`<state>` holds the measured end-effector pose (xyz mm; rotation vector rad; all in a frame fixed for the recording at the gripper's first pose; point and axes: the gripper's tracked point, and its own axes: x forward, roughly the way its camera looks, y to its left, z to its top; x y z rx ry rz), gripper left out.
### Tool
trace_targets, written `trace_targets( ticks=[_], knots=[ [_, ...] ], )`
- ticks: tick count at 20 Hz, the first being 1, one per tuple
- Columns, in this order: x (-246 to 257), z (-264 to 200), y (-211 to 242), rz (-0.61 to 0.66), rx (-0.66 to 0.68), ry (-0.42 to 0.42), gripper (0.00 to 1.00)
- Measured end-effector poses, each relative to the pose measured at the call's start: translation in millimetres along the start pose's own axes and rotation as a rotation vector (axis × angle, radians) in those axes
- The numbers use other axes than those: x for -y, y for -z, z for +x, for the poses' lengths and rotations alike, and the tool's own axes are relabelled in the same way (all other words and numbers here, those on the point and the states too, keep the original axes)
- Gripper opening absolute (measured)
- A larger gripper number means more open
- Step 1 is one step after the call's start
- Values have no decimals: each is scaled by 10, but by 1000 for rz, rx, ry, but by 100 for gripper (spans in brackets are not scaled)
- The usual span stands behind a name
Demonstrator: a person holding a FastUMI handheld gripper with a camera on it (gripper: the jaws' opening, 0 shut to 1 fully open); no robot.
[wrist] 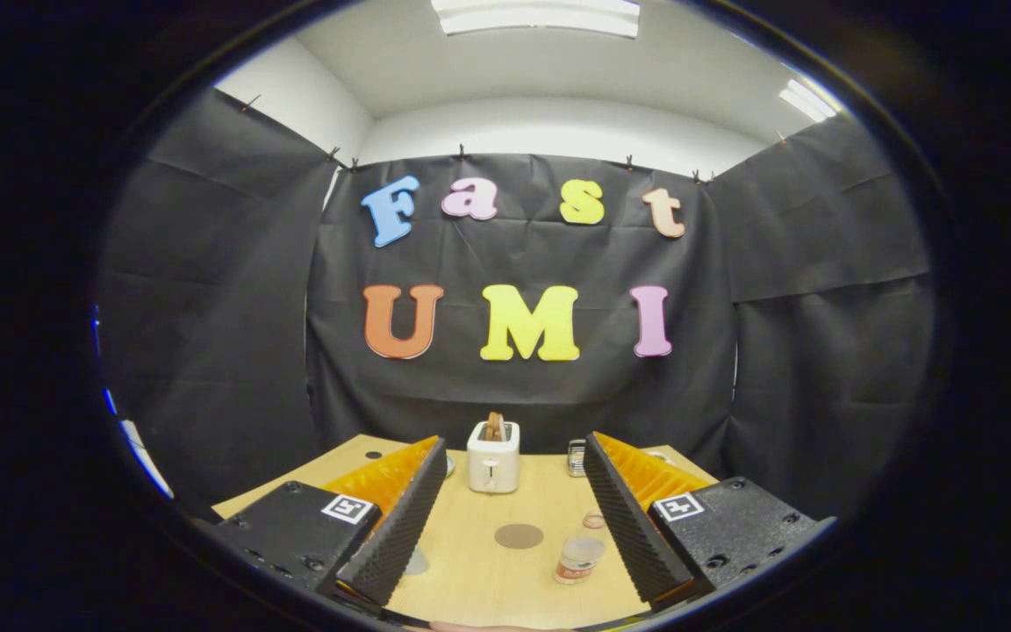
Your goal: Take the bottle from table, then pour the juice into the cup, finally place the bottle on the coaster
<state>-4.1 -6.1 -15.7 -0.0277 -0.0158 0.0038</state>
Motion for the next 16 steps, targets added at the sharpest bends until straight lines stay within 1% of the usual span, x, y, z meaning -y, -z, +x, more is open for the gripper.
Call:
trace_targets(
  ticks=[7,11,14,16],
  knots=[
    [96,1,115,-3,2,8,100],
    [167,46,304,-7,2,23,100],
    [263,51,458,-32,2,52,100],
    [269,42,532,-31,24,44,100]
  ],
)
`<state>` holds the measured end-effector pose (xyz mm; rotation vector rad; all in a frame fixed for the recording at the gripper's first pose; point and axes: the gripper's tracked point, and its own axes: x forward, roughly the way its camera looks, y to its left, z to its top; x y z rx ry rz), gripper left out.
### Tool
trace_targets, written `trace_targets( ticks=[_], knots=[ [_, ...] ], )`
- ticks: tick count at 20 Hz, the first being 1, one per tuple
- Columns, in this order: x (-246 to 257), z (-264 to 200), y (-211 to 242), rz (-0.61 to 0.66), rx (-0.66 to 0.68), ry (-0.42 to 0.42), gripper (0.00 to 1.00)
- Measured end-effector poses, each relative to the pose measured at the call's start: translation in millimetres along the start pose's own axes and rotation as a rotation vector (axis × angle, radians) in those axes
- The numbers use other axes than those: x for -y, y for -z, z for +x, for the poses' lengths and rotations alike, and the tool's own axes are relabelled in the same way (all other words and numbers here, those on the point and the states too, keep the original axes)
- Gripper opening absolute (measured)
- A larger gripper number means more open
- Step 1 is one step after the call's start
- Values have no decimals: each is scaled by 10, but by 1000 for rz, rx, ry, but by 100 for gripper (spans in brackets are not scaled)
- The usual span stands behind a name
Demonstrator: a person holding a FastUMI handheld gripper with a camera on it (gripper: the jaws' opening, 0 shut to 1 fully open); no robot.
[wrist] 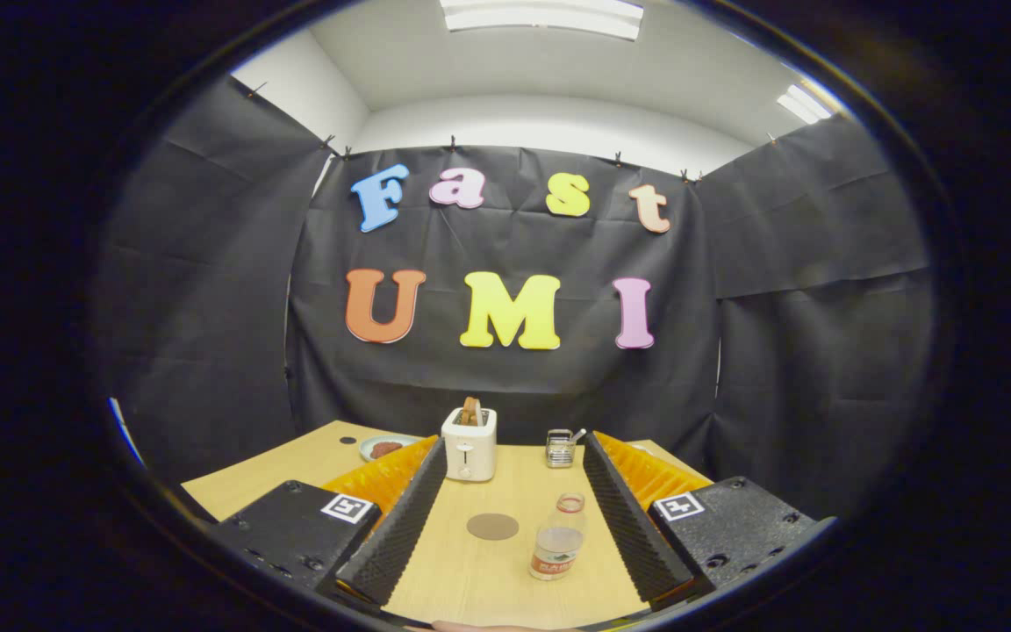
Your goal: Take the bottle from table, then pour the juice into the cup, finally place the bottle on the coaster
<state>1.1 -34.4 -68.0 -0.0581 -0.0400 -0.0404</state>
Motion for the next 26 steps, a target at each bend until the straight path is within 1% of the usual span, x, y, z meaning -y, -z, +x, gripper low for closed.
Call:
trace_targets(
  ticks=[1,3,6,10,15,19,26],
  knots=[
    [12,-9,37,4,5,-3,100],
    [190,-37,175,-4,3,28,99],
    [346,-54,373,-1,5,48,99],
    [505,-79,721,22,-23,49,99],
    [584,-39,1022,-3,-39,53,99],
    [623,51,1291,-52,-63,71,99],
    [655,244,1586,-22,-115,70,99]
  ],
)
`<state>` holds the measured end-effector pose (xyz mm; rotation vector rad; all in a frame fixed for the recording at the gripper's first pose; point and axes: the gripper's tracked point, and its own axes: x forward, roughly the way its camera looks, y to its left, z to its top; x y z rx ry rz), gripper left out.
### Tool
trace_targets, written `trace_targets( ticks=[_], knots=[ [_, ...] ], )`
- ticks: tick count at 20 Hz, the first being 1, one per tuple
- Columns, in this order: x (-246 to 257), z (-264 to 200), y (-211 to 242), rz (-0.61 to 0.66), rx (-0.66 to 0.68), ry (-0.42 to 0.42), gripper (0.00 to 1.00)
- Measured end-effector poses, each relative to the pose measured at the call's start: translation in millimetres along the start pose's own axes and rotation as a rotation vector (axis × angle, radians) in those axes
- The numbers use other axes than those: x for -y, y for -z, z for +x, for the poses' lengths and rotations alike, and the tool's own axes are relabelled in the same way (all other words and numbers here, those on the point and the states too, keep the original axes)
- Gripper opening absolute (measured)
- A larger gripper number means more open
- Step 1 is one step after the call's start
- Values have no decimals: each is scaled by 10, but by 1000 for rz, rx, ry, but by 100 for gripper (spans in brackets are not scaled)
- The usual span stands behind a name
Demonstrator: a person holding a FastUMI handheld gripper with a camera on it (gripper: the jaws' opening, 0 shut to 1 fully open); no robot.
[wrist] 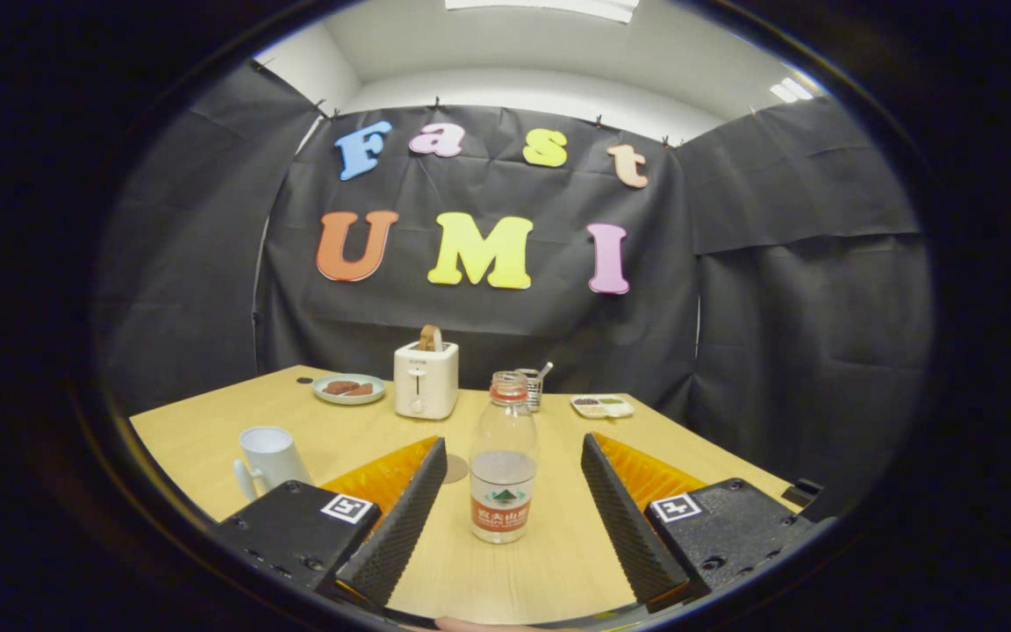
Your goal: Take the bottle from table, then pour the juice into the cup, finally place the bottle on the coaster
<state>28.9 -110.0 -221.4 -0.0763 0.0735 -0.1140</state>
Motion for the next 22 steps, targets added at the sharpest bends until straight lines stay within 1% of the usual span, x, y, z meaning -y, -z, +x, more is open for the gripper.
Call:
trace_targets(
  ticks=[9,16,19,22],
  knots=[
    [-72,302,194,-2,-12,-13,99],
    [13,564,384,26,-32,-2,99],
    [-85,678,472,53,-32,-40,99],
    [-102,789,553,71,-34,-57,99]
  ],
)
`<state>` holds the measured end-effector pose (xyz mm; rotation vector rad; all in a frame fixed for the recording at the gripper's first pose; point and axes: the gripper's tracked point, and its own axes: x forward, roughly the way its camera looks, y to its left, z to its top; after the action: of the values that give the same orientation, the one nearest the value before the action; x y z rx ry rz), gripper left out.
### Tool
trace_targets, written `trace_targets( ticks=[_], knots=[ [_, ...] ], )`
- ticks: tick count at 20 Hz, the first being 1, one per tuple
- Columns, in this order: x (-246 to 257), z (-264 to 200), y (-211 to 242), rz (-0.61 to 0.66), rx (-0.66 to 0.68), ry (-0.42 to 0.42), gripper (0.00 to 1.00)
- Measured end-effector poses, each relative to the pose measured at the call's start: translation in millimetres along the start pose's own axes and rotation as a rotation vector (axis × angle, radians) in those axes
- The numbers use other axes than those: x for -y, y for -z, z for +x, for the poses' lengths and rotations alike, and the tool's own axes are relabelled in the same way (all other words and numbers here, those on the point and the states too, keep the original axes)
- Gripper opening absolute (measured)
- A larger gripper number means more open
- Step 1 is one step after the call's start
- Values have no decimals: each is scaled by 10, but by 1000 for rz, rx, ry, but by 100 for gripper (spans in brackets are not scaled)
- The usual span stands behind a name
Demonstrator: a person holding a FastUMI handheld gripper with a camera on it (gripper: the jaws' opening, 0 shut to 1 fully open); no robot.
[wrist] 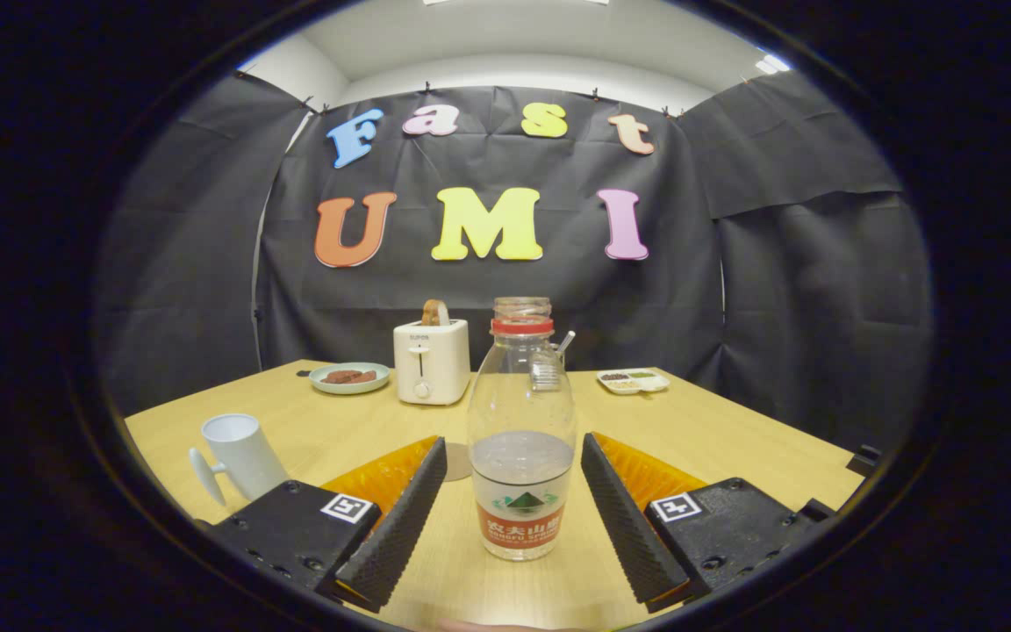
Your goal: Take the bottle from table, then pour the juice into the cup, finally place the bottle on the coaster
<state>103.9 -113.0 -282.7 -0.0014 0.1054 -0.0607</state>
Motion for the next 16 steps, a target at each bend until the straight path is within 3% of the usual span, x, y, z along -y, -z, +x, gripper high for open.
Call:
trace_targets(
  ticks=[8,12,16],
  knots=[
    [48,357,72,-6,0,16,99],
    [10,345,0,40,-13,-17,84],
    [15,227,-222,25,2,-41,83]
  ],
)
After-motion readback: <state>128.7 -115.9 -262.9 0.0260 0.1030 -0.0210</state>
